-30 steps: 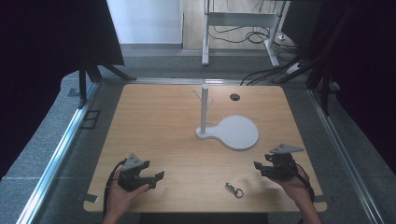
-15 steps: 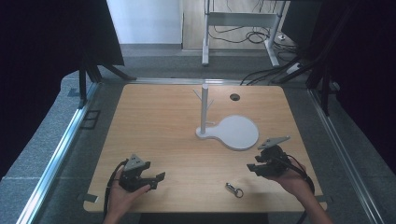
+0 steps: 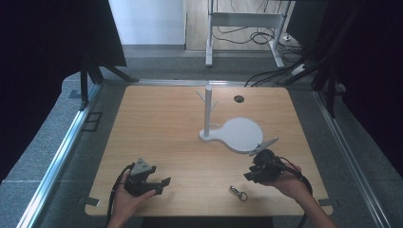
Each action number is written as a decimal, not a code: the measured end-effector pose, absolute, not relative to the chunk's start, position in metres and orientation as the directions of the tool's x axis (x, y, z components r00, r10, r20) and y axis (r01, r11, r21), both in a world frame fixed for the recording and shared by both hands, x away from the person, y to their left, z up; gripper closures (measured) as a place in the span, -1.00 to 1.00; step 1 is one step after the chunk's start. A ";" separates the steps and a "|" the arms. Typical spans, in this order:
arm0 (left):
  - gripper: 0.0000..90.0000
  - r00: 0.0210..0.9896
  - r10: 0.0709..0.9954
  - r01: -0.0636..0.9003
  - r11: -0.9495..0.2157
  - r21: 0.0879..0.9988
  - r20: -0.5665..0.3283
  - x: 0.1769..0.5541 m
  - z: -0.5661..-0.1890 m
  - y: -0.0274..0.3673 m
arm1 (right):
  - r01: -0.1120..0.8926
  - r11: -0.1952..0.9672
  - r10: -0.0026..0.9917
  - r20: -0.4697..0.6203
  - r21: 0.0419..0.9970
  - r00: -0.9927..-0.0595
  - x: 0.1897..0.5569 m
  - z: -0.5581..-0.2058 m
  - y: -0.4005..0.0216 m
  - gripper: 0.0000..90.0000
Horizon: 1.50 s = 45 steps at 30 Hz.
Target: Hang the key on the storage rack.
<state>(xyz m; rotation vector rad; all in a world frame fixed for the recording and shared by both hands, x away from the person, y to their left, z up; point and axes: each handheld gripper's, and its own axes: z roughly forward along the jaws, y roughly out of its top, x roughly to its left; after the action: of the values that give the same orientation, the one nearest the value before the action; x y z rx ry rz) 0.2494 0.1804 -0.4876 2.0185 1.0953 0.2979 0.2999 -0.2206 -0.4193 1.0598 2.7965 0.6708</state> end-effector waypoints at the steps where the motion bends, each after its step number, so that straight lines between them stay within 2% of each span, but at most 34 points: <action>1: -0.45 0.598 0.785 0.595 -0.302 0.744 -0.160 0.249 -0.487 0.180 | 0.613 0.672 0.643 0.083 0.415 -0.762 0.299 -0.420 -0.218 0.42; 9: -0.44 0.606 0.781 0.591 -0.314 0.743 -0.151 0.248 -0.486 0.178 | 0.604 0.726 0.607 0.107 0.328 -0.787 0.296 -0.433 -0.198 0.49; 23: -0.44 0.599 0.787 0.594 -0.313 0.741 -0.148 0.249 -0.488 0.180 | 0.585 0.765 0.575 0.126 0.269 -0.809 0.291 -0.454 -0.183 0.55; 45: -0.43 0.604 0.784 0.601 -0.327 0.729 -0.145 0.251 -0.493 0.177 | 0.567 0.803 0.562 0.084 0.180 -0.823 0.288 -0.476 -0.172 0.71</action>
<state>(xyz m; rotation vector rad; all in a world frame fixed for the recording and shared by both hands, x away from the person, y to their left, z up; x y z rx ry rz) 0.2509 0.1771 -0.4928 2.0491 1.0911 0.2985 0.2885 -0.1718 -0.4759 0.9423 3.0080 0.3139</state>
